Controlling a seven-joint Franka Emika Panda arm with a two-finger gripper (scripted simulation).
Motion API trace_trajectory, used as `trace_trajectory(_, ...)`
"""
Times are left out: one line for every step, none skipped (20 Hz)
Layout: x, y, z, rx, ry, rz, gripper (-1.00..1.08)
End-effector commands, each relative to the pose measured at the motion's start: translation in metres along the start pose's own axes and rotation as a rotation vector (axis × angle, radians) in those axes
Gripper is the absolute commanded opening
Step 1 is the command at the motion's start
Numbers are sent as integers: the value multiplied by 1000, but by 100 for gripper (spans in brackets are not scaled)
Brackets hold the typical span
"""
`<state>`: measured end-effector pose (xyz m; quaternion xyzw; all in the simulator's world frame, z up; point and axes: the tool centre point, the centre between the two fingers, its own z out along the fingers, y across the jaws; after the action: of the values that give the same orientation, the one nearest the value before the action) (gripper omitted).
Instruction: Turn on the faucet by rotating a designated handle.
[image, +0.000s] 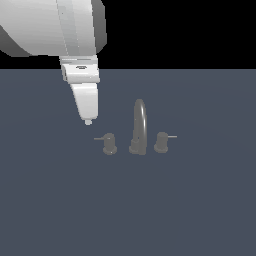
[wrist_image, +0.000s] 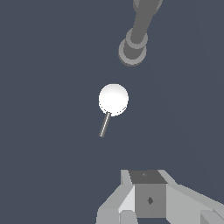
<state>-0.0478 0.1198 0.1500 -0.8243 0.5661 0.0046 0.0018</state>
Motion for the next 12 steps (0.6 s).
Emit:
trace_trajectory(6,-10,14,1,3,49,-100)
trace_trajectory(8,-15,19,1,3,70,-100)
trace_trajectory(11,-19,25,1,4,90,-100)
trace_trajectory(13,-23,30,1,5,110,-100)
trace_trajectory(16,-27,36,1,6,129,-100)
trace_trajectory(19,-31,41,1,7,148,-100)
trace_trajectory(21,-34,46,1,8,167,-100)
trace_trajectory(24,-38,51,1,8,185,-100)
trace_trajectory(27,-41,55,1,9,202,-100)
trace_trajectory(29,-44,59,2,10,218,-100)
trace_trajectory(32,-47,63,2,10,234,-100)
trace_trajectory(34,-50,67,2,10,248,-100)
